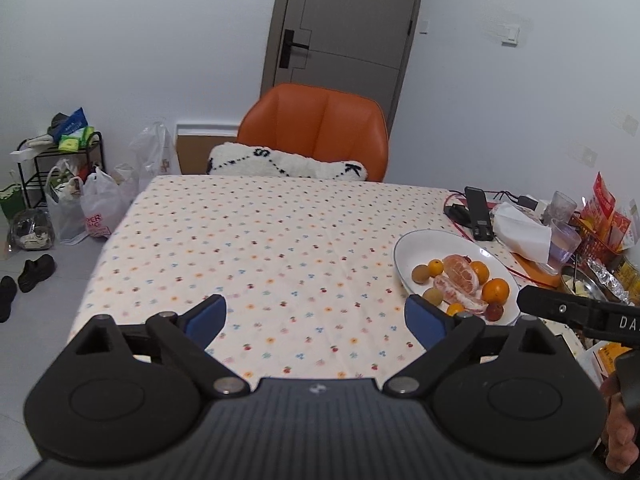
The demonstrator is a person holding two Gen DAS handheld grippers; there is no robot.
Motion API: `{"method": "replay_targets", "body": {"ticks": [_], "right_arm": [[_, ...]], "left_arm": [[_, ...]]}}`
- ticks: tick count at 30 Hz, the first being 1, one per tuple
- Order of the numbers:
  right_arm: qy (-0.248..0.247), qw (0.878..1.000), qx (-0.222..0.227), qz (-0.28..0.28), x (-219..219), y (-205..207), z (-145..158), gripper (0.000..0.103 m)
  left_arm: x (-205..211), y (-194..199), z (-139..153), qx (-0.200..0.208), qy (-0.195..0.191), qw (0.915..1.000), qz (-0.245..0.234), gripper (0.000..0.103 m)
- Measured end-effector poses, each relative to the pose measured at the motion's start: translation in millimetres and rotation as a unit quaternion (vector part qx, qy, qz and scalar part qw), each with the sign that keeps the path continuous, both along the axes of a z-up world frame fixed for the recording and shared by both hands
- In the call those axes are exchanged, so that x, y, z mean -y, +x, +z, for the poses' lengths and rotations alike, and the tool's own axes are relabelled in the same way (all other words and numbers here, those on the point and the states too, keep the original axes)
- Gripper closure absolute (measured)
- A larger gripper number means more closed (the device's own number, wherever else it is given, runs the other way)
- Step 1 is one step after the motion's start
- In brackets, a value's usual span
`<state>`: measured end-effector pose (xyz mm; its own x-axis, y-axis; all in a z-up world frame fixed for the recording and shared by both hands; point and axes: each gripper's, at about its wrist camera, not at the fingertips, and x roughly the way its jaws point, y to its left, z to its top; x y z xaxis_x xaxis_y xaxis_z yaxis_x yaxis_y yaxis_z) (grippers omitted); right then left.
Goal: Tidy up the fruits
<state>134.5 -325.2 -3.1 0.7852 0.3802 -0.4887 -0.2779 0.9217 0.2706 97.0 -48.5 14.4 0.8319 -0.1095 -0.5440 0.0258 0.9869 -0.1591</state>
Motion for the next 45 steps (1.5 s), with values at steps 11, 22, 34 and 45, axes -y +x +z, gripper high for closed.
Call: {"method": "replay_targets", "body": {"ticks": [11, 22, 34, 45], "right_arm": [[-0.006, 0.999, 0.013, 0.031, -15, -29, 13, 0.000], [-0.009, 0.999, 0.024, 0.038, -21, -57, 21, 0.000], [-0.012, 0.999, 0.020, 0.047, -32, -77, 36, 0.000], [-0.026, 0.998, 0.020, 0.059, -42, -90, 40, 0.000]], "left_arm": [[-16, -41, 9, 0.008, 0.006, 0.9998, 0.017, 0.001], [-25, -74, 20, 0.017, 0.024, 0.9993, 0.024, 0.000], [-43, -108, 31, 0.028, 0.018, 0.9989, 0.034, 0.000], [-56, -124, 37, 0.039, 0.016, 0.9982, 0.044, 0.000]]}}
